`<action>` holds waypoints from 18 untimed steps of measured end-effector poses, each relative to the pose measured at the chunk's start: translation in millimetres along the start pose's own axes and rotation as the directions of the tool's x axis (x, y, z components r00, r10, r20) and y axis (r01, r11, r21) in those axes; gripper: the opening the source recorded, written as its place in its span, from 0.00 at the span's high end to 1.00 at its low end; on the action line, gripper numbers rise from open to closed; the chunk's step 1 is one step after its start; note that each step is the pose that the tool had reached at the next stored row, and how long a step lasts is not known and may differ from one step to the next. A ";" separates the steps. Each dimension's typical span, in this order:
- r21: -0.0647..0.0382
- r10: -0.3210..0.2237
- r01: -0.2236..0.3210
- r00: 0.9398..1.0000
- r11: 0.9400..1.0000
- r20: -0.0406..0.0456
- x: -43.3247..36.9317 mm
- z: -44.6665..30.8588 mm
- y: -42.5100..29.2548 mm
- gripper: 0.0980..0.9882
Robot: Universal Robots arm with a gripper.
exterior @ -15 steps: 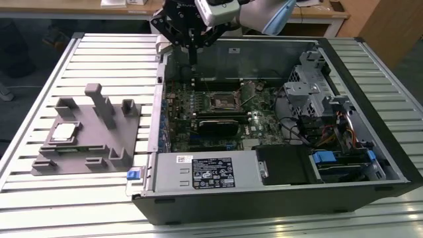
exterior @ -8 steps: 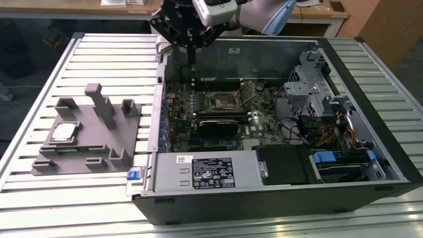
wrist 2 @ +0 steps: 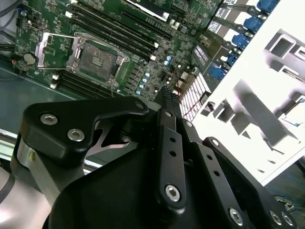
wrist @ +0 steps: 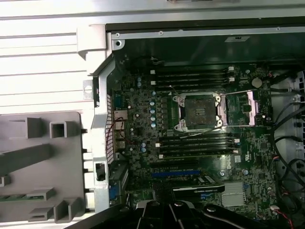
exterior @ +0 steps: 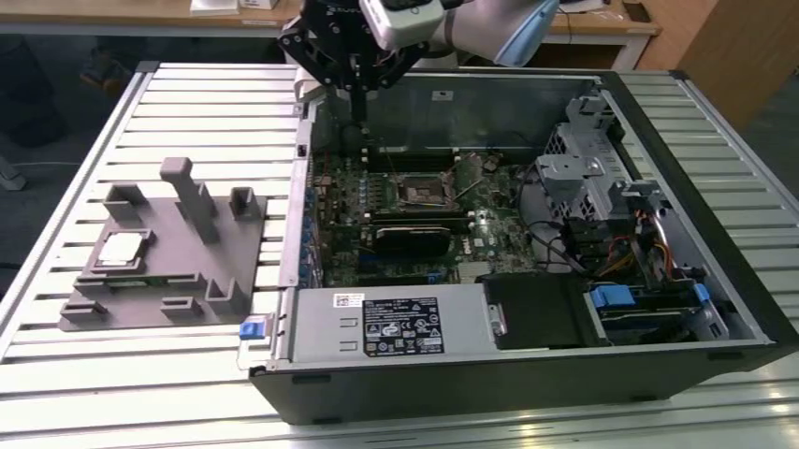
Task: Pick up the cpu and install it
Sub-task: 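Reach for the cpu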
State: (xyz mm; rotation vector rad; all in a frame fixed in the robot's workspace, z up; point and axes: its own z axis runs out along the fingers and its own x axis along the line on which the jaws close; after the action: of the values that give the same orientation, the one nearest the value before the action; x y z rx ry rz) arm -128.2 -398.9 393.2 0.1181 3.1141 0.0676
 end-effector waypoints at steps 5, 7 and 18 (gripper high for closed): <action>0.000 0.000 0.000 1.000 1.000 0.000 2.1 0.0 -0.2 0.99; 0.000 0.000 0.000 1.000 1.000 0.000 3.0 0.1 -0.2 0.99; 0.000 0.000 0.000 1.000 1.000 0.000 7.3 0.3 -0.6 0.99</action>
State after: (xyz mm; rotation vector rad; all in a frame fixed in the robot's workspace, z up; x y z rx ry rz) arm -135.6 -398.9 392.7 0.1181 3.1141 0.0676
